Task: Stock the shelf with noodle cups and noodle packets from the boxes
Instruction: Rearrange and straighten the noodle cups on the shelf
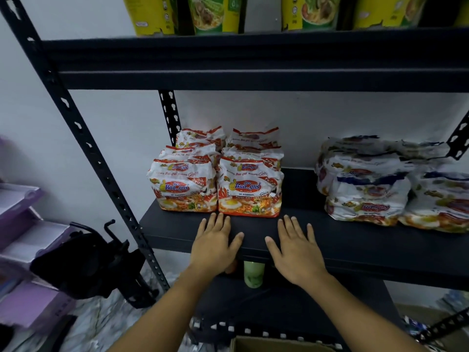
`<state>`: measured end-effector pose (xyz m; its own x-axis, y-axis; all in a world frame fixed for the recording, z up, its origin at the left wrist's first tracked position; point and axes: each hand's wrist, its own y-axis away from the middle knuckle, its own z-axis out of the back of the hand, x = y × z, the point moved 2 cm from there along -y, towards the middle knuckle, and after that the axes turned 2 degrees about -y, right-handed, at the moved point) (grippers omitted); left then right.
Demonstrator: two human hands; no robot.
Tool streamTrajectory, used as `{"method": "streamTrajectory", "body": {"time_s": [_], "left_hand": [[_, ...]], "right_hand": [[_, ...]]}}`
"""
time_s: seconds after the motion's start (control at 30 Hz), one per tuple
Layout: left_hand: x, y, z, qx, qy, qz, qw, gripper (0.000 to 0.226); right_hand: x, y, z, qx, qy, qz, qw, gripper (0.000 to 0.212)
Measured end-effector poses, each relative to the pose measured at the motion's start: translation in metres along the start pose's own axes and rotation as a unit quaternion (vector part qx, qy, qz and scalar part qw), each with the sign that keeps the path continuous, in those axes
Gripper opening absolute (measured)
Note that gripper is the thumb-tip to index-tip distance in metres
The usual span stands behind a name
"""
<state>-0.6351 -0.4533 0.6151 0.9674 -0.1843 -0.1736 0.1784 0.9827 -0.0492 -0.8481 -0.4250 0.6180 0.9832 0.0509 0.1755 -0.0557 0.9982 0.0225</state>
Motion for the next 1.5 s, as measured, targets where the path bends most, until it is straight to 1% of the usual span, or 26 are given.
{"method": "streamTrajectory", "body": {"time_s": [0.07,0.13,0.27,0.37,0.47,0.67,0.77,0.87,0.97,1.13,1.23,1.37,1.5], "left_hand": [[-0.002,0.001,0.012,0.005,0.047,0.000,0.999,0.069],[-0.004,0.006,0.030,-0.014,0.089,-0.010,0.996,0.059],[-0.006,0.022,0.078,-0.055,0.107,-0.070,0.990,0.050],[-0.005,0.030,0.122,-0.095,0.122,-0.084,0.984,0.049],[-0.007,0.034,0.163,-0.107,0.106,-0.092,0.984,0.053],[-0.009,0.053,0.237,-0.148,0.104,-0.101,0.978,0.054],[-0.012,0.064,0.274,-0.179,0.078,-0.104,0.975,0.052],[-0.013,0.073,0.309,-0.212,0.056,-0.109,0.970,0.049],[-0.011,0.078,0.341,-0.236,0.056,-0.114,0.963,0.048],[-0.003,0.078,0.384,-0.280,0.077,-0.130,0.948,0.038],[0.005,0.068,0.404,-0.289,0.069,-0.130,0.946,0.038],[0.019,0.047,0.425,-0.291,0.055,-0.132,0.946,0.044],[0.040,0.025,0.435,-0.301,0.095,-0.123,0.941,0.043]], "right_hand": [[-0.002,0.002,0.006,0.005,-0.047,0.026,0.999,0.070],[-0.001,0.008,0.020,0.000,-0.097,0.060,0.993,0.064],[0.010,0.018,0.071,-0.039,-0.139,0.122,0.982,0.058],[0.026,0.023,0.121,-0.064,-0.136,0.162,0.975,0.055],[0.041,0.028,0.162,-0.071,-0.118,0.195,0.971,0.056],[0.067,0.037,0.233,-0.092,-0.084,0.231,0.965,0.059],[0.080,0.040,0.266,-0.103,-0.067,0.254,0.959,0.061],[0.098,0.046,0.299,-0.118,-0.062,0.279,0.951,0.055],[0.114,0.054,0.328,-0.140,-0.079,0.296,0.942,0.053],[0.132,0.062,0.370,-0.204,-0.070,0.309,0.926,0.050],[0.145,0.056,0.391,-0.227,-0.060,0.296,0.926,0.049],[0.161,0.037,0.406,-0.243,-0.059,0.248,0.936,0.048],[0.170,0.014,0.410,-0.239,-0.100,0.169,0.951,0.049]]}}
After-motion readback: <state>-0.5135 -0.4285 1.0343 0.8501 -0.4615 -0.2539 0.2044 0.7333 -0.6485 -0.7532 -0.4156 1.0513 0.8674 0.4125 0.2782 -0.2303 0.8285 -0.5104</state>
